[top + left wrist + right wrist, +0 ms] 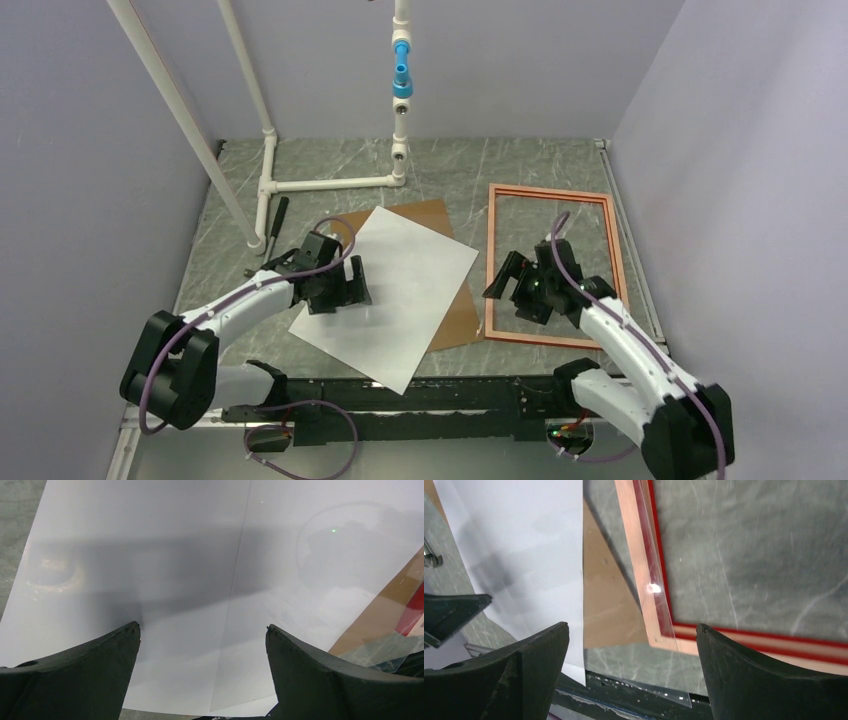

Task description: Put the photo into the frame

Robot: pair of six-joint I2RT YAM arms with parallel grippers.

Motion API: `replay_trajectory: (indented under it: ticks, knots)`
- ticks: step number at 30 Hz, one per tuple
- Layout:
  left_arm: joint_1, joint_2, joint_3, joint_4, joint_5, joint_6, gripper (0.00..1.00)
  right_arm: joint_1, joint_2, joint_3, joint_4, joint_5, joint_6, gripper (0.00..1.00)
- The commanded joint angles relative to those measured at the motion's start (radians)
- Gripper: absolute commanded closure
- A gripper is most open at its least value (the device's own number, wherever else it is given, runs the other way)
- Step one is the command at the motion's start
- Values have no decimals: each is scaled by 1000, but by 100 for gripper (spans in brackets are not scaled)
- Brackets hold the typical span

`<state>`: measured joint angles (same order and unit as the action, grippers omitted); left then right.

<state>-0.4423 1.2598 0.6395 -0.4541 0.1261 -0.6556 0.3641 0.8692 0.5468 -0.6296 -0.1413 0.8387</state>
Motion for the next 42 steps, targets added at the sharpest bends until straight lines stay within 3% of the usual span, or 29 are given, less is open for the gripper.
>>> replay_trajectory:
  ticks: [1,12,32,42]
  knots:
    - [-5,17,47,19,1,4,2,-102,166,104,118,-183,-199,0]
    - [-5,90,115,-16,-92,18,3,-137,426,185,207,-353,-308,0]
    - [-5,223,108,294,121,17,7,-138,491,200,277,-385,-321,3]
    - [-10,251,89,310,117,11,7,-139,388,227,212,-325,-341,4]
